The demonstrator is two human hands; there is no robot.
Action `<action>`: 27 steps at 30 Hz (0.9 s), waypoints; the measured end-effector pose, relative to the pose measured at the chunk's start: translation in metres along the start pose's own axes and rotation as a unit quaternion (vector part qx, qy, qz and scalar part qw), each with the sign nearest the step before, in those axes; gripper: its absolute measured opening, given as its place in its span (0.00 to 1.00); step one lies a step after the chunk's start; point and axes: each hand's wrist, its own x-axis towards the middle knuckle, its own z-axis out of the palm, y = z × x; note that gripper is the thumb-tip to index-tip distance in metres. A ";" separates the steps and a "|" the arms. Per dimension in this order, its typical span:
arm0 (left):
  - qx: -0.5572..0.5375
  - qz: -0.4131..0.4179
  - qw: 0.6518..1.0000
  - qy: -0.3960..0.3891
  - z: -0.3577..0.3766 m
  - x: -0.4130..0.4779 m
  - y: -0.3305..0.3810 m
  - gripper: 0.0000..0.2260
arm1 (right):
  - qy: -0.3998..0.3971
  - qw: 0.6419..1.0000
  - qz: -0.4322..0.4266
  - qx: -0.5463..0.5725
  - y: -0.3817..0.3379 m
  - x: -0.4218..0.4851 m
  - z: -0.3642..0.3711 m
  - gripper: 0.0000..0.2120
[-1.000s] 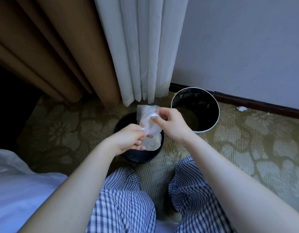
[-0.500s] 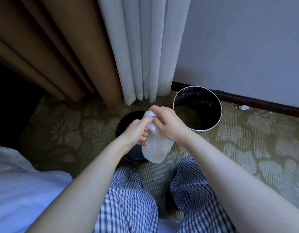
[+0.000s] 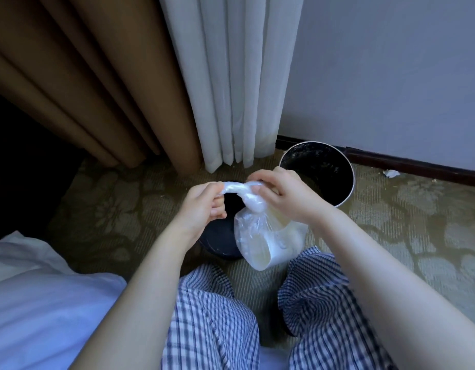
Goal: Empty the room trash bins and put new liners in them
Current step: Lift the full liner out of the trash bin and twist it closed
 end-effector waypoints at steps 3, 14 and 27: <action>0.030 0.010 0.999 0.011 -0.006 -0.024 0.007 0.15 | -0.020 0.999 -0.028 -0.017 -0.021 -0.016 -0.017 0.14; 0.348 0.138 0.925 -0.068 0.002 -0.139 0.087 0.09 | 0.001 0.976 -0.158 -0.148 -0.134 -0.077 -0.073 0.15; 0.449 0.312 0.835 -0.062 0.015 -0.278 0.143 0.12 | 0.007 0.976 -0.112 -0.187 -0.222 -0.185 -0.128 0.16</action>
